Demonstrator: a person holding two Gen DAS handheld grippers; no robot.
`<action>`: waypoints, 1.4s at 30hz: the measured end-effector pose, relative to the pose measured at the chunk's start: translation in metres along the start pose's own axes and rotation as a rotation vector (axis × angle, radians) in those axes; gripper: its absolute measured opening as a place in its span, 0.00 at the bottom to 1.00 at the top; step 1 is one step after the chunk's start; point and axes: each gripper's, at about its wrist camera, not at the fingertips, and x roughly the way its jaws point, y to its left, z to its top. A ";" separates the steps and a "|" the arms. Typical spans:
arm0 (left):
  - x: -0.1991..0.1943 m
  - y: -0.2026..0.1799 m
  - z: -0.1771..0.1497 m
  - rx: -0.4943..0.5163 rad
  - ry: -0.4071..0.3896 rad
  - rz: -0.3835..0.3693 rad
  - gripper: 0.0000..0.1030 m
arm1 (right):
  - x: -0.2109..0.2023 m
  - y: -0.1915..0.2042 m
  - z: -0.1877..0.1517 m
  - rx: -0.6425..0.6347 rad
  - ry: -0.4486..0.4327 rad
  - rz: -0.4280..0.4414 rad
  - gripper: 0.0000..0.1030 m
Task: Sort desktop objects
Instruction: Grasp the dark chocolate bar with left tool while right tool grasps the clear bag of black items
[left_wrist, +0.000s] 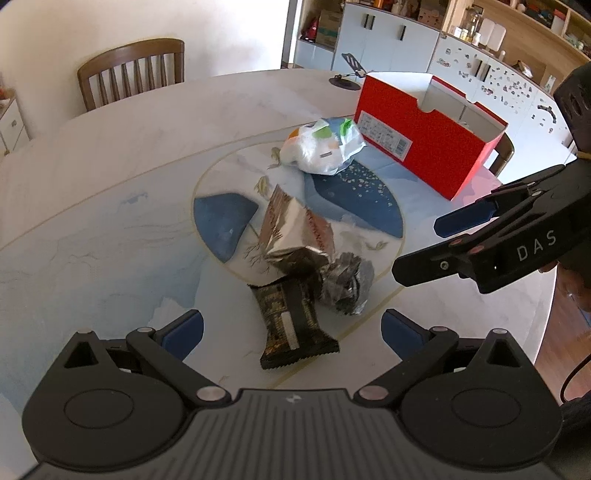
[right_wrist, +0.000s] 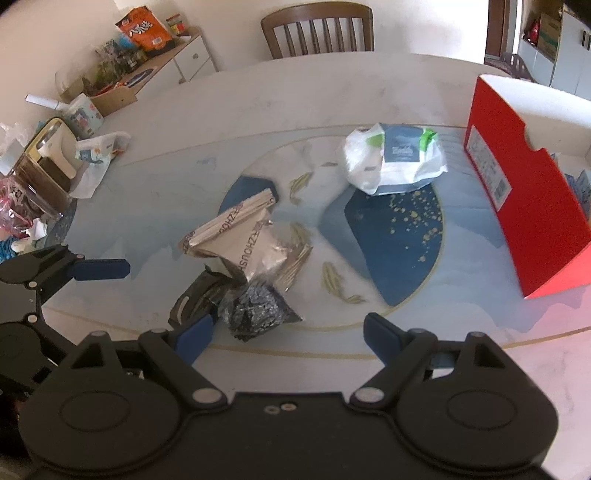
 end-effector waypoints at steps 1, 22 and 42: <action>0.002 0.002 -0.002 -0.005 0.001 0.001 1.00 | 0.002 0.001 0.000 0.000 0.002 -0.001 0.86; 0.045 0.015 -0.008 -0.062 0.029 0.016 0.92 | 0.062 0.013 0.010 -0.071 0.090 -0.010 0.77; 0.050 0.007 -0.003 -0.006 0.019 0.036 0.38 | 0.060 0.010 0.008 -0.054 0.095 -0.051 0.47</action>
